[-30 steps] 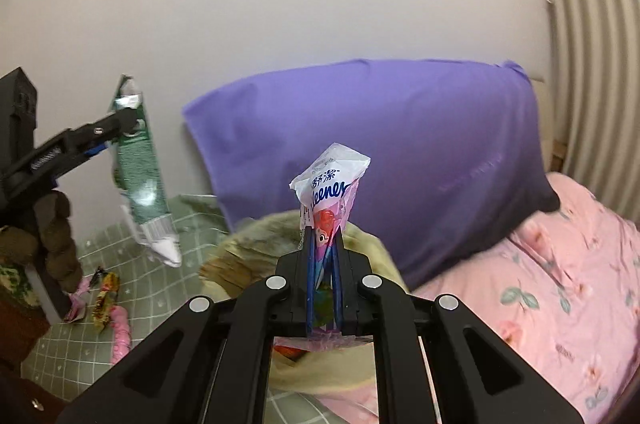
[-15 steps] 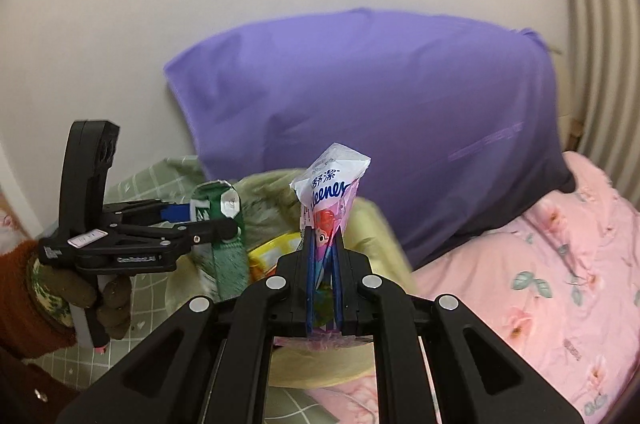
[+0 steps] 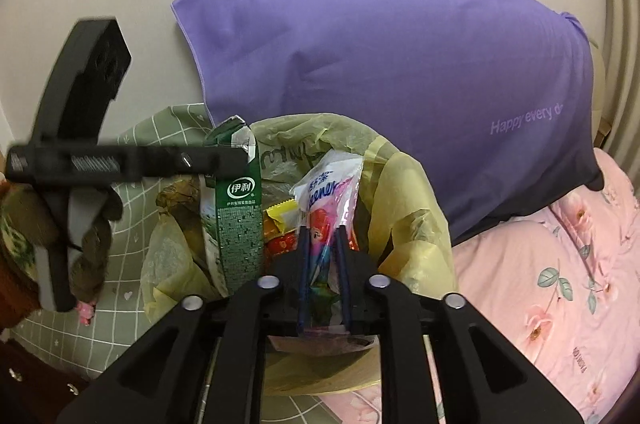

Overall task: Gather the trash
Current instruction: 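Open both tools to drop the carton and packet into the trash bag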

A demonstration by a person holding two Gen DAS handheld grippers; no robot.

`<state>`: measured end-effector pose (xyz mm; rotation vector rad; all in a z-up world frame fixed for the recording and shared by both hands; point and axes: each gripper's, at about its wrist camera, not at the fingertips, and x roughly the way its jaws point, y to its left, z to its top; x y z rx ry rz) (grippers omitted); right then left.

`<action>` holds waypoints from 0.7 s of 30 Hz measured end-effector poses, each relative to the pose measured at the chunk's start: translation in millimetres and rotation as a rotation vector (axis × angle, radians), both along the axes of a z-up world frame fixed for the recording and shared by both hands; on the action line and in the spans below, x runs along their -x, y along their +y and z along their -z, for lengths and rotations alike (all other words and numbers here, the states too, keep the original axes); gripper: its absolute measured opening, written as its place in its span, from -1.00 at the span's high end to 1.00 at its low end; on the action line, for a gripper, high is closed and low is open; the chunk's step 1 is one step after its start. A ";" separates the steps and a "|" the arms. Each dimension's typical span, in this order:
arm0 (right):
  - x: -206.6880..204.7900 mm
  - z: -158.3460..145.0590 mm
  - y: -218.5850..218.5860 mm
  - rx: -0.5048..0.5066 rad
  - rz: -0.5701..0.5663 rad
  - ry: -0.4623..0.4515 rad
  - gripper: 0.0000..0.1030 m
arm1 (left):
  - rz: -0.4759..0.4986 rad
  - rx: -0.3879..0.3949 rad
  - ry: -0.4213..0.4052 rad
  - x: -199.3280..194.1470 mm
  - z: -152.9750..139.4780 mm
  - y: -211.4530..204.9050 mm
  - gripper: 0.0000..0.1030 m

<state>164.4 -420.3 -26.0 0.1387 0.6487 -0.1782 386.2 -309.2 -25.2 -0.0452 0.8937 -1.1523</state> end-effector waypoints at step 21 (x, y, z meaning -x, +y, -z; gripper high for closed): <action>12.5 -39.2 54.4 0.025 -0.045 -0.138 0.13 | -0.384 0.032 -0.158 24.8 -35.1 174.3 -0.50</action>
